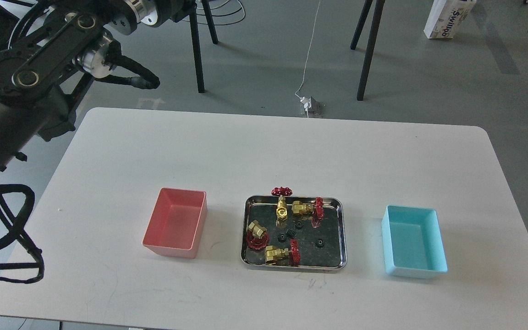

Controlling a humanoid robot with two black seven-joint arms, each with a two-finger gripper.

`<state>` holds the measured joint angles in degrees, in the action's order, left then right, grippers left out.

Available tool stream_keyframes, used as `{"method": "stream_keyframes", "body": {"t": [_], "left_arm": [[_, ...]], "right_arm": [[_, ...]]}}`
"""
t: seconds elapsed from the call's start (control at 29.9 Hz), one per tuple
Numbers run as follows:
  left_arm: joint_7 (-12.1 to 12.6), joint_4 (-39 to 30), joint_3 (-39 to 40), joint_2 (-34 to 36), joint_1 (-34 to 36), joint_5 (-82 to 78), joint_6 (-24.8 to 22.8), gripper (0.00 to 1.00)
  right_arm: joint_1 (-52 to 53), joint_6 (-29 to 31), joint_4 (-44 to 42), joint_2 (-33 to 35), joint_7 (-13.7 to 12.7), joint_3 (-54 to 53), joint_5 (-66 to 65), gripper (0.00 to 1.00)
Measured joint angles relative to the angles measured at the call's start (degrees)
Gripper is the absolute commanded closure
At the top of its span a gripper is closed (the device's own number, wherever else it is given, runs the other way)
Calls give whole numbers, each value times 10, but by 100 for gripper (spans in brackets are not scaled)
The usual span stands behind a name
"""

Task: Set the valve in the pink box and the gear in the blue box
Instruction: 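Move the left gripper from rest toward the steel tray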

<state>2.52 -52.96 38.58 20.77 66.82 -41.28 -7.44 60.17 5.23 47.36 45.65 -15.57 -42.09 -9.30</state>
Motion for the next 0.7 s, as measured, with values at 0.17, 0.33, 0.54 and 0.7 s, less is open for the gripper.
{"method": "stream_keyframes", "body": {"t": [0.17, 0.33, 0.54, 0.7], "left_arm": [[-63, -11, -1, 11, -11, -5, 5, 0], [-100, 2, 39, 23, -28, 31, -18, 0], [-189, 23, 0, 10, -58, -18, -17, 0], [-251, -82, -95, 58, -74, -256, 54, 4]], "right_arm": [[16, 6, 18, -4, -3, 1, 0, 1], [23, 6, 22, -6, -2, 1, 0, 1], [41, 6, 22, -6, 0, 0, -4, 1], [57, 7, 23, -6, 1, 2, -9, 1]]}}
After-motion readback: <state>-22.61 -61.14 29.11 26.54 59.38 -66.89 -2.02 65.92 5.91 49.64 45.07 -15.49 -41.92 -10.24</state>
